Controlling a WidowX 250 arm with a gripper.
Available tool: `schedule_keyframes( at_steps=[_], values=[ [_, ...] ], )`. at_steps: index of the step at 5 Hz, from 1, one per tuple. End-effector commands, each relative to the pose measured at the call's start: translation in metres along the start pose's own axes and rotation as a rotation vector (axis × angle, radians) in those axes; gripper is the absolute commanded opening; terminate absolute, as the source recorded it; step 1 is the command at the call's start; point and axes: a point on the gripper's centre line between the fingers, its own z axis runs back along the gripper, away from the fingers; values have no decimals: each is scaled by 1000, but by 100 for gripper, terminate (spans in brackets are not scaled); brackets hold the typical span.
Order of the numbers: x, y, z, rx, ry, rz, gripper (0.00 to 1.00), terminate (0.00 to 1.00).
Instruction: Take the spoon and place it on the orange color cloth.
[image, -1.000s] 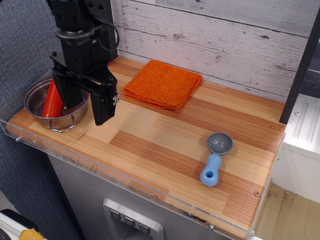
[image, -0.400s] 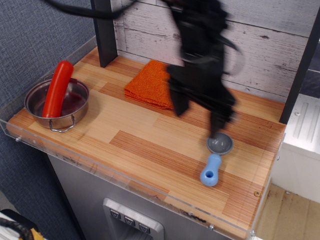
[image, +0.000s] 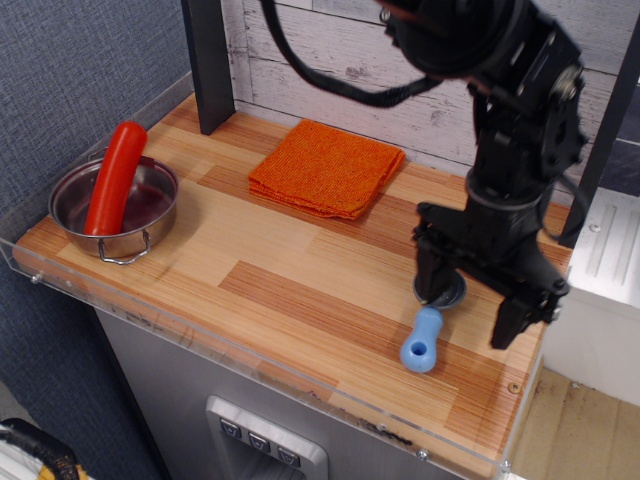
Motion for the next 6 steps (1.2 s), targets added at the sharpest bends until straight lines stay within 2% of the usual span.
schedule_keyframes(
  at_steps=[1,2,3,4,5,6],
  values=[
    [-16,10,12,1,-9,35,100,0],
    [-19,5,11,-8,-8,27,100,0],
    [-19,-2,0,-8,24,-3,100,0],
    [-19,-6,-9,25,62,-30,0,0],
    [-17,-11,-13,31,81,-58,0,0],
    [-13,-15,-7,34,44,-82,0,0]
  ],
)
